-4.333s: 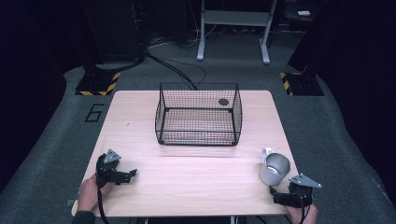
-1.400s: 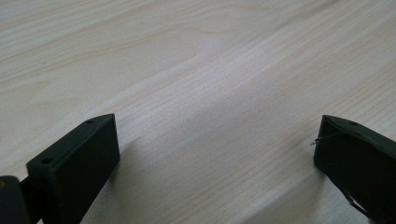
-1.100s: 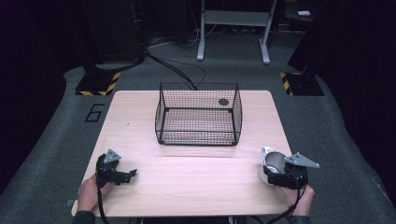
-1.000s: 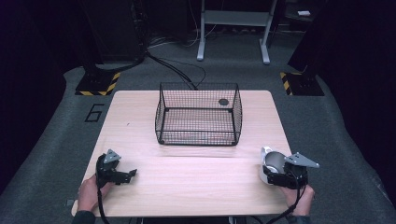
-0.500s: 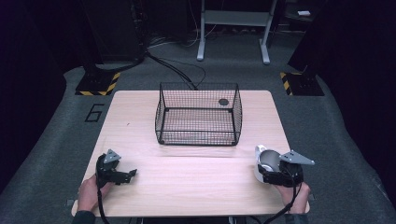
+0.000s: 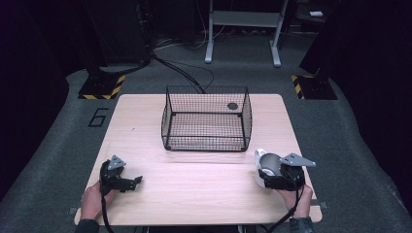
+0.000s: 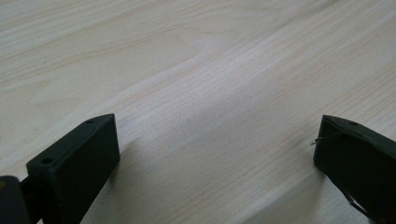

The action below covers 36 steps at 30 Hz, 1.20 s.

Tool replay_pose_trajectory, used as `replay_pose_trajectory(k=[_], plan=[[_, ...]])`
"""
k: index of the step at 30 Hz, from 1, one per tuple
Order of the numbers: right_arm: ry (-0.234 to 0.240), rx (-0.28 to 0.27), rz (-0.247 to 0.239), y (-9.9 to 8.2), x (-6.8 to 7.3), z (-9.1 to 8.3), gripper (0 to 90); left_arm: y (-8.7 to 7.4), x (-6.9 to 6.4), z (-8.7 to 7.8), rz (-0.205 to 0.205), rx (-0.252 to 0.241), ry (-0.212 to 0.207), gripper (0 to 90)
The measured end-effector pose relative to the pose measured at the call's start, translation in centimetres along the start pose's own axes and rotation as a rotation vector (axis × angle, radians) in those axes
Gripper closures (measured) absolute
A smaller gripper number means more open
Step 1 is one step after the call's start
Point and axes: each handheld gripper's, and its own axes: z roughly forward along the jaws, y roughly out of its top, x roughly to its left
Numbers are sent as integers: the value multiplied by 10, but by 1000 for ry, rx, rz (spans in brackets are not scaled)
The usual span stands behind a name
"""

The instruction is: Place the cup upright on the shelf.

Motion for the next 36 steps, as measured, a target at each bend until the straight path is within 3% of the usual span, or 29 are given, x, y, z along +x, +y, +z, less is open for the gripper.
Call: replay_pose_trajectory(k=[18,36], plan=[[73,-1,-47,17,22,18,62,0,0,0,2,-1,1,4],[132,-9,-80,35,35,29,63,0,0,0,5,-1,0,4]])
